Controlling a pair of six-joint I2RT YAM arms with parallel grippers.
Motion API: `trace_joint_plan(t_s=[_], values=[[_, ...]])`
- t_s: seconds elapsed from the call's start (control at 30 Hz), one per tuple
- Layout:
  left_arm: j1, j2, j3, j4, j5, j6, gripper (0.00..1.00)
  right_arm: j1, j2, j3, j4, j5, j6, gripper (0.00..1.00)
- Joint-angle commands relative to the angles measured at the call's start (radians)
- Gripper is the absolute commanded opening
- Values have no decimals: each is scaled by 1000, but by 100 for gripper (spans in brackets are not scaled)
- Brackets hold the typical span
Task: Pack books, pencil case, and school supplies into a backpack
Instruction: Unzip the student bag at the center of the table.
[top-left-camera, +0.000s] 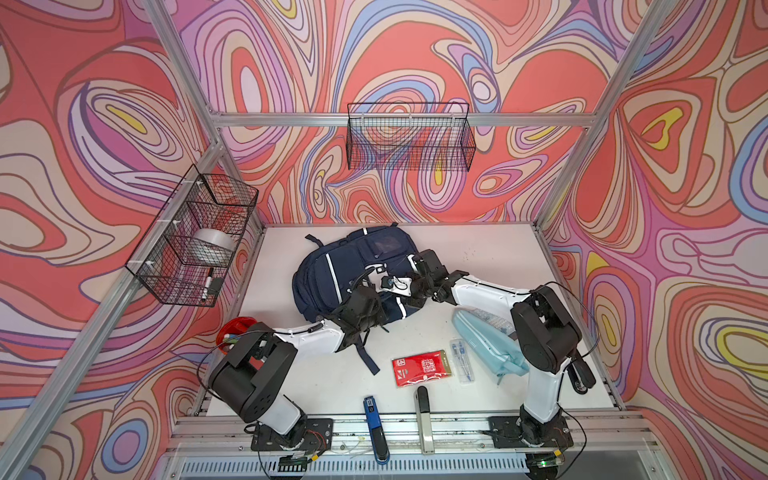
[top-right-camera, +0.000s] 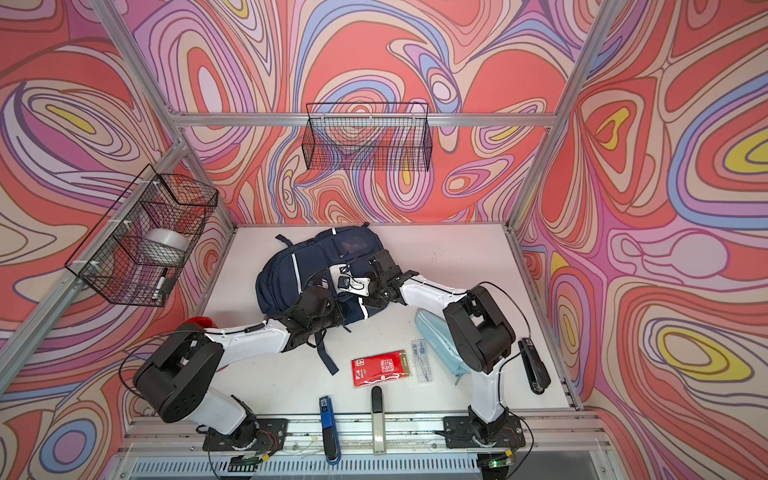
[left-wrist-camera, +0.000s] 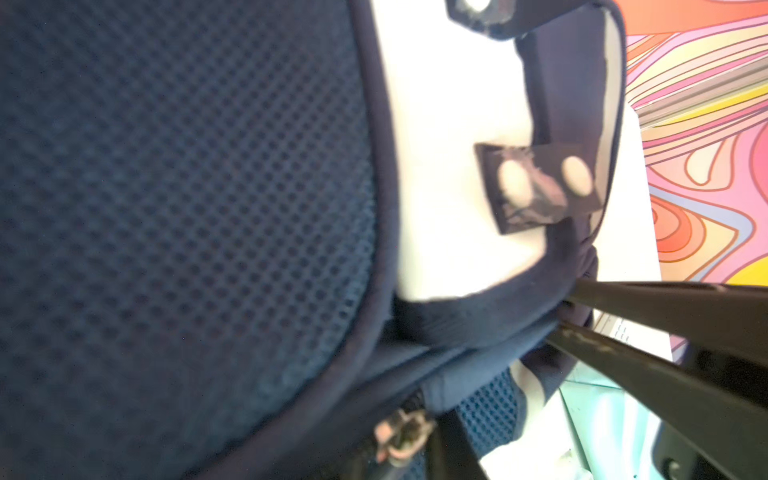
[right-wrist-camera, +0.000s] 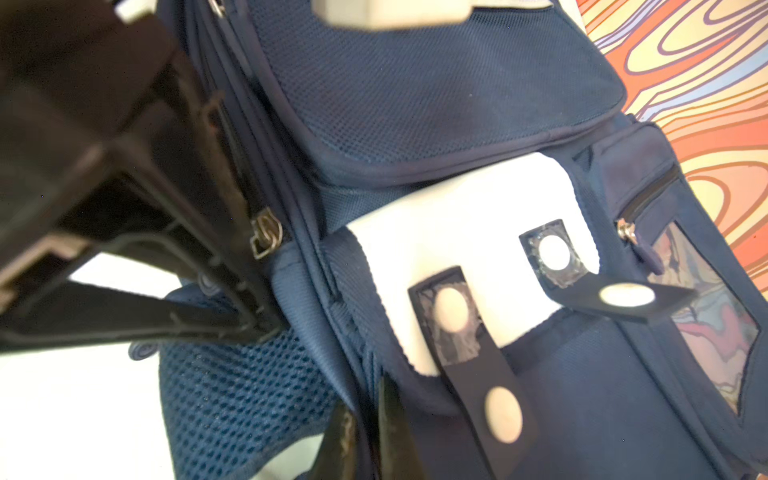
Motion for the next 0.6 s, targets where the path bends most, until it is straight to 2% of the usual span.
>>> trace_joint_plan(t_s=[0.0,0.03,0.07,0.23,0.43,0.57], values=[[2,-10,25,-16,-23,20,5,-1,-32,-25,-53,-37,44,0],[3,-22,22,-28,-29,22,0,-3,-31,-33,-50,-27,41,0],[5,-39,21,-45,-33,28,0,-4,-31,-42,-46,-14,30,0],[28,-89,14,-113,-26,56,0,-28,-15,-50,-34,28,21,0],[124,-141,-42,-164,12,74,0,-46,-39,-74,-24,36,11,0],[128,-199,-20,-237,8,116,0,-46,-32,-71,-36,45,4,0]])
